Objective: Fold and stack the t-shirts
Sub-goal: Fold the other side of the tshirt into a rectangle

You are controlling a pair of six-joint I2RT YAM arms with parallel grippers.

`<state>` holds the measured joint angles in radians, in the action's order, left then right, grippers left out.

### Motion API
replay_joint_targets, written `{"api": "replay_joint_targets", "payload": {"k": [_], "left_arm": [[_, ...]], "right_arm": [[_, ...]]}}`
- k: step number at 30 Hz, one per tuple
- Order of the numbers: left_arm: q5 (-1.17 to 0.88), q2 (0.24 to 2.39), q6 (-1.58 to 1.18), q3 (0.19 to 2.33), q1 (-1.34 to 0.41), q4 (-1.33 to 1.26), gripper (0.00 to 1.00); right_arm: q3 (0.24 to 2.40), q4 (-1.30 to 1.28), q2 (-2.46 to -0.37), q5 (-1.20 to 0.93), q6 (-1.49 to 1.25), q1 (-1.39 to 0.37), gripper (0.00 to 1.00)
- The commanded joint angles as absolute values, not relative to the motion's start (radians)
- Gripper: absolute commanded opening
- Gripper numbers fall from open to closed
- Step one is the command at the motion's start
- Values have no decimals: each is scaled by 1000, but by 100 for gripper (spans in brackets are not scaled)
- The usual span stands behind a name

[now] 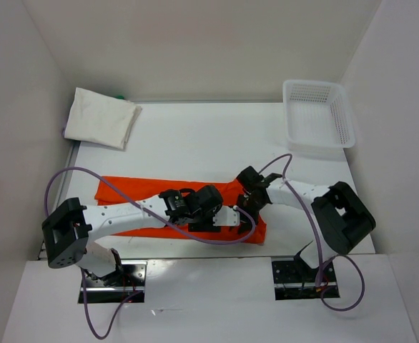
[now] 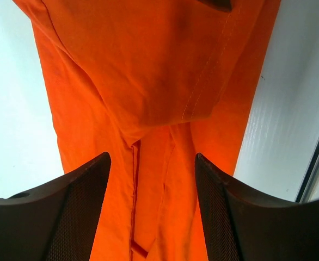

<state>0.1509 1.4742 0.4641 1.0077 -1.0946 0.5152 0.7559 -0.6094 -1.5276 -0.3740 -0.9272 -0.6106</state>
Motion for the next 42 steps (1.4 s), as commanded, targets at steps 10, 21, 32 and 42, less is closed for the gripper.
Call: {"api": "replay_joint_targets", "payload": {"k": [10, 21, 32, 42], "left_arm": [[144, 1497, 442, 1017, -1103, 485, 70], [172, 1551, 427, 1017, -1103, 394, 73], [163, 1632, 396, 1046, -1103, 344, 75], [99, 1683, 394, 1066, -1103, 341, 74]], "right_arm": [[845, -661, -1465, -330, -930, -615, 0], [968, -631, -1509, -364, -870, -462, 0], [1039, -538, -1635, -403, -861, -405, 0], [1020, -538, -1635, -403, -851, -405, 0]]}}
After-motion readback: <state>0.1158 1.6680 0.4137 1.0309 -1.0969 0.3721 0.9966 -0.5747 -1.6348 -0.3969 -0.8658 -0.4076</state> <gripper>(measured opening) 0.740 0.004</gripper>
